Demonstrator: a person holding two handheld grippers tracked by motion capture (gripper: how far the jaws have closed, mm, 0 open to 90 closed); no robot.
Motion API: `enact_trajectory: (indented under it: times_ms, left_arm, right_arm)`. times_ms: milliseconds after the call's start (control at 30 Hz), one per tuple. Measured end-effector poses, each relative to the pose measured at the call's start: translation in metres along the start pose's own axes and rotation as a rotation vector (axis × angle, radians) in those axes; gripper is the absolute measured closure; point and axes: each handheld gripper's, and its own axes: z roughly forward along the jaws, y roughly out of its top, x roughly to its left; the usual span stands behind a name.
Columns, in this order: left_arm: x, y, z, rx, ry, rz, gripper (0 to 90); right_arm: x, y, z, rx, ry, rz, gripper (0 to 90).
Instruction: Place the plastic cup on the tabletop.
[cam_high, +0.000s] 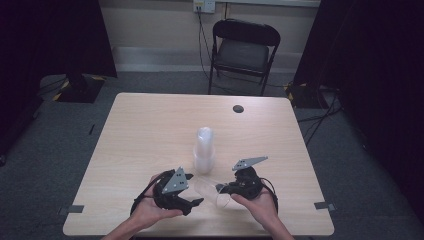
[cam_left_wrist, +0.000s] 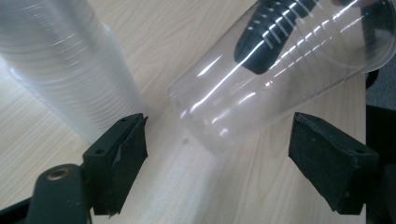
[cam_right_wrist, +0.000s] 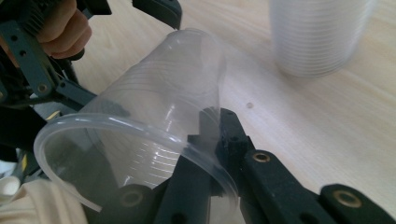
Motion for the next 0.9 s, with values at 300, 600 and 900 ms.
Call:
enact_trajectory:
  times_ms: [300,600,900]
  left_arm:
    - [-0.011,0.002,0.007,0.034,-0.008,0.100,16.9]
    - [-0.017,0.003,0.014,0.039,0.010,0.155,14.7]
    - [-0.027,0.006,0.023,0.044,-0.001,0.216,17.0]
  right_arm:
    - [0.000,0.001,0.008,0.063,0.033,0.010,90.0]
    - [0.001,0.003,0.017,0.095,0.037,0.015,90.0]
    - [0.005,0.006,0.026,0.104,0.041,0.026,90.0]
